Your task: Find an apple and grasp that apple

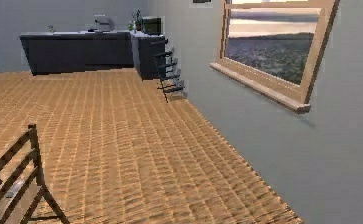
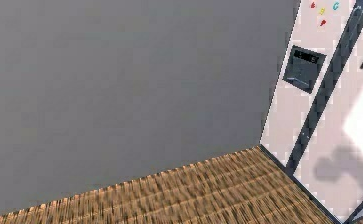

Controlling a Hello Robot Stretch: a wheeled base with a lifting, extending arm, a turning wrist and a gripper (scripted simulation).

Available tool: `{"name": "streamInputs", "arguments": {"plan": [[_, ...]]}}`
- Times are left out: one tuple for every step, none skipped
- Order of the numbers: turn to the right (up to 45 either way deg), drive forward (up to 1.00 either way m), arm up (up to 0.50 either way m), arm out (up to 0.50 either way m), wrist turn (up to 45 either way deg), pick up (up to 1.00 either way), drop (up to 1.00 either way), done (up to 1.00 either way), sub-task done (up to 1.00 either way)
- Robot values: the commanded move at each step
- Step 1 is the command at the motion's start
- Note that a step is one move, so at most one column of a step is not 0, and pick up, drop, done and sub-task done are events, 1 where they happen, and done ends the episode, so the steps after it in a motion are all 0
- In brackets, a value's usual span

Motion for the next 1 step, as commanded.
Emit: {"name": "streamInputs", "arguments": {"plan": [[6.0,0.0,0.0,0.0,0.0,0.0,0.0,0.0,0.0]]}}
